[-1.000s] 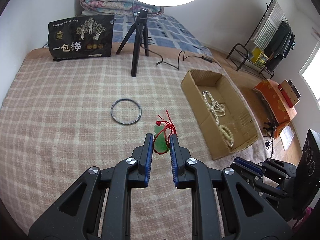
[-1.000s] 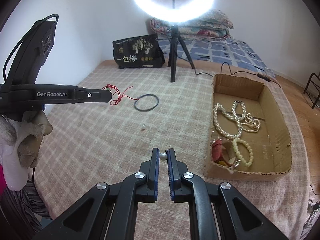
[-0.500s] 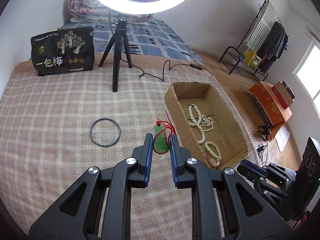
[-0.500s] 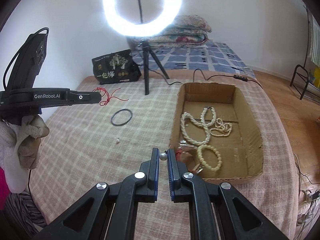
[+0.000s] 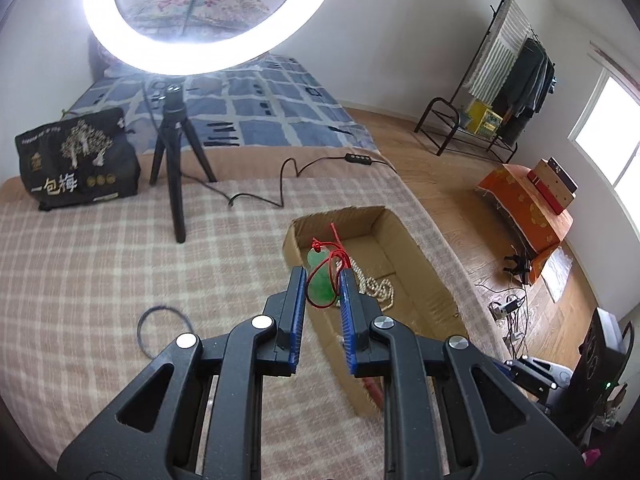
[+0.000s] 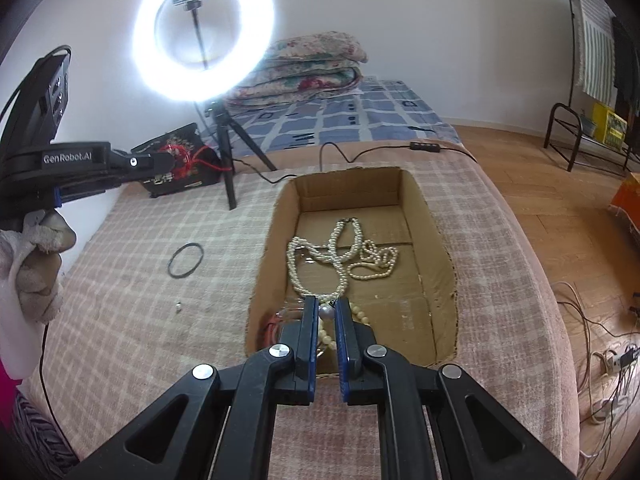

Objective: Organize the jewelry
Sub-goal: 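Carry the pendant in the left tool while the right tool carries the pearl to the box, then open the left gripper over the box while the right gripper releases the pearl inside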

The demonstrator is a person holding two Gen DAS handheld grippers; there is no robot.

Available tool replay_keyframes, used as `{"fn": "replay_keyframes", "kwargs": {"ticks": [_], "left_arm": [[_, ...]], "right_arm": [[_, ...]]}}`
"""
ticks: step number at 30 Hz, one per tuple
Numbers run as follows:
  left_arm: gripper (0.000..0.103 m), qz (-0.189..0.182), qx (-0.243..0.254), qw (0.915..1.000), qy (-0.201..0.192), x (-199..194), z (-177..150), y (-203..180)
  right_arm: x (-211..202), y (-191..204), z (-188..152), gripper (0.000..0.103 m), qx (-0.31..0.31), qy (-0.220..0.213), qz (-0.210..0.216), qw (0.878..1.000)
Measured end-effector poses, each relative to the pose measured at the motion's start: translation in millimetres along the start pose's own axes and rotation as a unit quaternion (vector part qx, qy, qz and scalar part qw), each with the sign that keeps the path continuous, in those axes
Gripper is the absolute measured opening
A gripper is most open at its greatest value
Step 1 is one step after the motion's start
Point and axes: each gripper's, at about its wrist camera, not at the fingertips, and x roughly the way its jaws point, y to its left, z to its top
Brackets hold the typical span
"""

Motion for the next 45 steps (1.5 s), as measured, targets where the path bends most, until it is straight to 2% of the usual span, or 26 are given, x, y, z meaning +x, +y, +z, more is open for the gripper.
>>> {"fn": "replay_keyframes", "kwargs": {"ticks": [10,22,30,39,40,43,45], "left_arm": [[0.015,-0.011,0.020,0.9996,0.014,47.6,21.3,-30.2],[0.015,-0.031,0.030,0.9975,0.056,109.7,22.0,-55.5],[0.015,-0.035,0.033,0.9964,0.070,127.9,19.5,-67.2],[0.015,-0.036,0.049,0.9958,0.068,126.2,16.9,-75.7],[0.015,-0.036,0.051,0.9959,0.065,124.8,17.3,-76.8],[0.017,-0.031,0.061,0.9957,0.063,121.8,18.0,-80.0],[0.035,-0.029,0.065,0.9958,0.058,118.6,18.6,-81.6]], "right_arm": [[13.1,-18.7,0.5,0.006,0.026,0.010,-0.011,1.000],[30.1,-22.9,-4.8,0.006,0.029,0.030,-0.013,0.999],[35.4,-22.6,-5.3,0.006,0.031,0.036,-0.013,0.999],[36.4,-18.5,-6.4,0.007,0.023,0.038,-0.005,0.999],[36.4,-17.5,-6.5,0.010,0.022,0.038,-0.006,0.999],[35.5,-14.7,-6.7,0.025,0.019,0.035,-0.004,0.999],[34.5,-12.5,-6.0,0.030,0.017,0.034,-0.002,0.999]]}}
